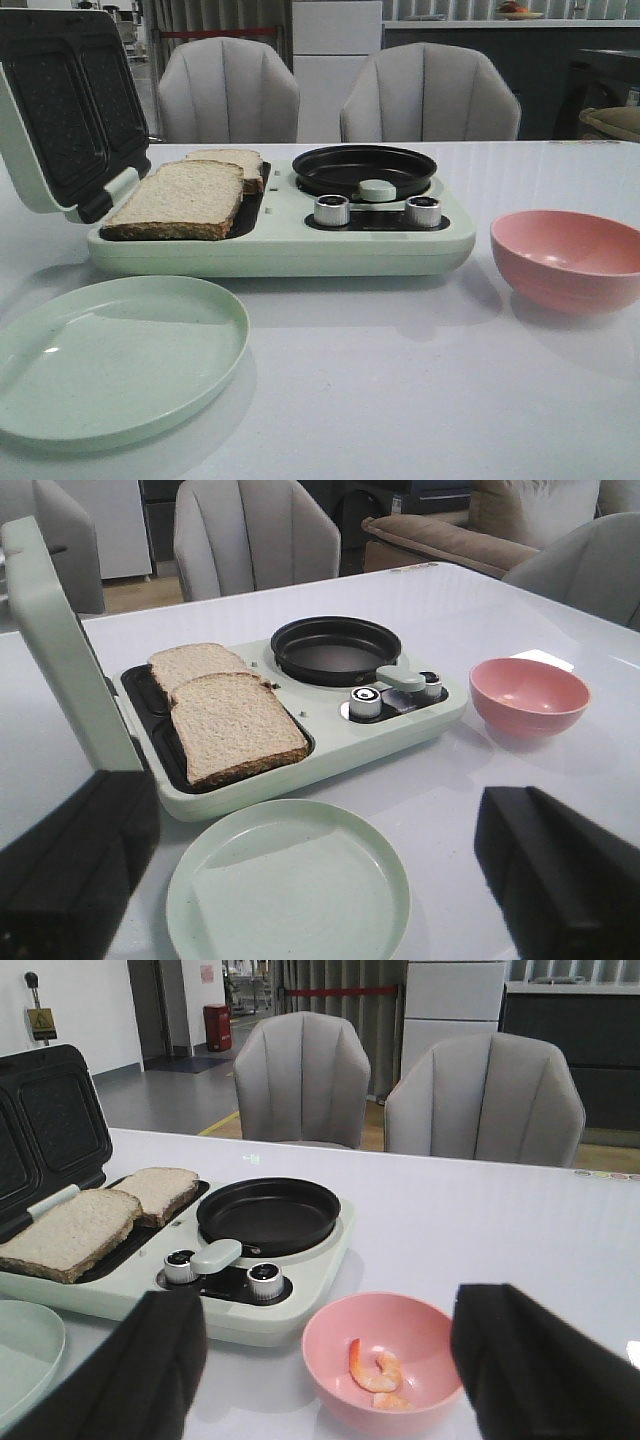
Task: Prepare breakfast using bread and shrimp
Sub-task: 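Release the bread and withdraw the right gripper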
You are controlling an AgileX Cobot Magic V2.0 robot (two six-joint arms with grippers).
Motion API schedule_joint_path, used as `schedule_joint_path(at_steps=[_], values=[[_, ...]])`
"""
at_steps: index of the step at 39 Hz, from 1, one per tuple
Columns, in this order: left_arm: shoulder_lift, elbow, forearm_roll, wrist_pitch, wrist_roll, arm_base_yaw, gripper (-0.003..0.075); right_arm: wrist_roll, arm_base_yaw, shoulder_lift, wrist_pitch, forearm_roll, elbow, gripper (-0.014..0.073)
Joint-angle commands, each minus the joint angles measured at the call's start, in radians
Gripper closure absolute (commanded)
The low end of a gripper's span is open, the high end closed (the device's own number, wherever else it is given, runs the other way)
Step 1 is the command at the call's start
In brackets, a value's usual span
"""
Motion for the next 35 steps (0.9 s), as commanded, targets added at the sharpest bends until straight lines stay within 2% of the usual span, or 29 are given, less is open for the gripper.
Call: schedule_joint_path(at_steps=[1,10,16,20,28,35], values=[[0.012,-0.027,-0.026,-0.075,-0.011,-0.007,0.0029,0.0,0.0,-0.041,-0.071,0.007,0.013,-0.0011],[0.018,-0.027,-0.079,-0.081,-0.011,-0.007,0.0029,0.0,0.0,-0.053,-0.055,0.008,0.045,-0.0011],[0.088,-0.083,-0.079,-0.082,-0.011,-0.007,0.0029,0.0,0.0,-0.053,-0.05,0.008,0.045,-0.0011],[0.175,-0.16,-0.081,-0.086,-0.011,-0.007,0.0029,0.0,0.0,-0.053,-0.05,0.008,0.045,-0.0011],[0.403,-0.323,-0.088,-0.151,-0.115,-0.007,0.0029,0.0,0.0,-0.053,-0.05,0.008,0.045,-0.0011],[0.609,-0.468,-0.124,-0.155,-0.116,0.01,0.0029,0.0,0.0,-0.053,-0.05,0.008,0.045,-0.0011]])
